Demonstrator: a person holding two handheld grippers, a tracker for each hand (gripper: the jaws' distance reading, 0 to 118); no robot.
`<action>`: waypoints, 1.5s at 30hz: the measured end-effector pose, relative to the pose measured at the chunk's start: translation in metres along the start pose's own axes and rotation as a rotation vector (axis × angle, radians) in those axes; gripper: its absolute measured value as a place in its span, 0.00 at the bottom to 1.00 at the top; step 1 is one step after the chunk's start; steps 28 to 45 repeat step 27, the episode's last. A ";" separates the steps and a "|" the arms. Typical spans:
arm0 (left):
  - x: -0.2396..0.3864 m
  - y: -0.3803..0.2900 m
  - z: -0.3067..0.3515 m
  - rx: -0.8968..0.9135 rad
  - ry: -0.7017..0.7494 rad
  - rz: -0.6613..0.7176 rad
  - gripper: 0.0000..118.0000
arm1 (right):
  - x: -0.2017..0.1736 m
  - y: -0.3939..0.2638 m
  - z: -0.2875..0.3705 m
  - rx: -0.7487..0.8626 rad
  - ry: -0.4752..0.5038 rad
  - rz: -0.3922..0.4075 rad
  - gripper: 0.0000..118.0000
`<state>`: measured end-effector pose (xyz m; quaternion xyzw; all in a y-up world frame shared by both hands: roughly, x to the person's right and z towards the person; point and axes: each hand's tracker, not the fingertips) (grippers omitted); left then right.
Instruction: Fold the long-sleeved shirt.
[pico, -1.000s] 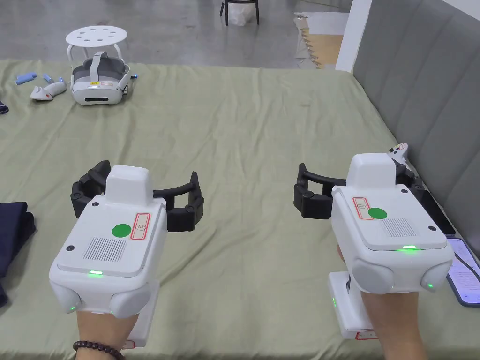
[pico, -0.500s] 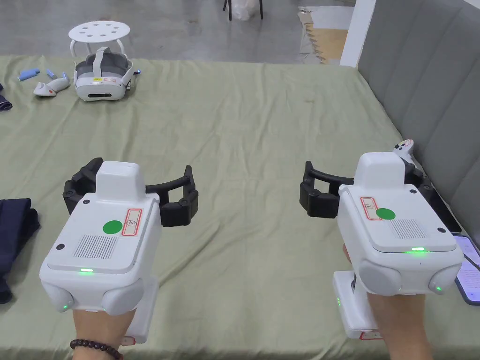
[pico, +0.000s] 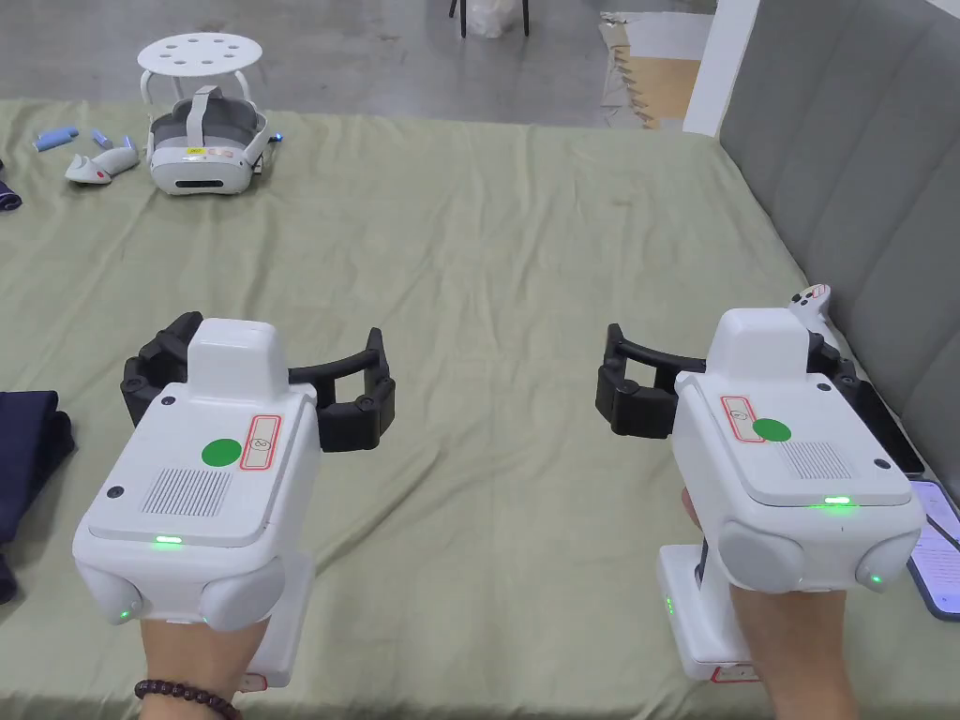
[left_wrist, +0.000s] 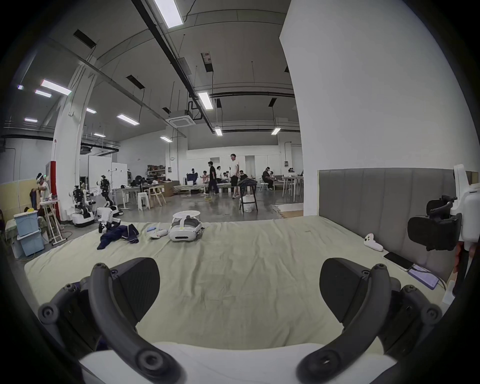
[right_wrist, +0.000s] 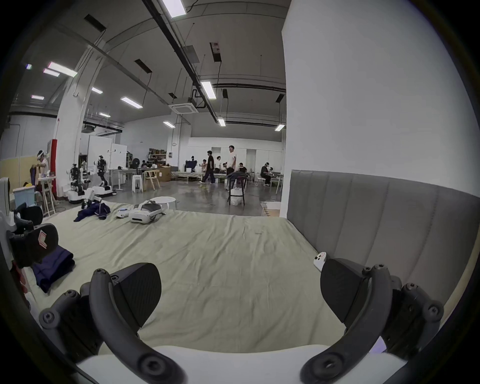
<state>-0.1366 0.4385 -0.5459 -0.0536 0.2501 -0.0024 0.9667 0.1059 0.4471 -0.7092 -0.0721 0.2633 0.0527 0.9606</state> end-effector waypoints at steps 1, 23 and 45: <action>0.000 0.000 0.000 0.003 0.004 -0.002 0.94 | 0.001 0.000 0.000 0.000 0.001 -0.004 1.00; 0.003 0.000 -0.003 -0.031 -0.003 -0.003 0.94 | 0.001 0.029 -0.007 -0.237 -0.097 -0.148 1.00; 0.000 0.001 -0.003 -0.029 0.004 0.004 0.94 | 0.002 0.031 -0.001 -0.237 0.012 -0.160 1.00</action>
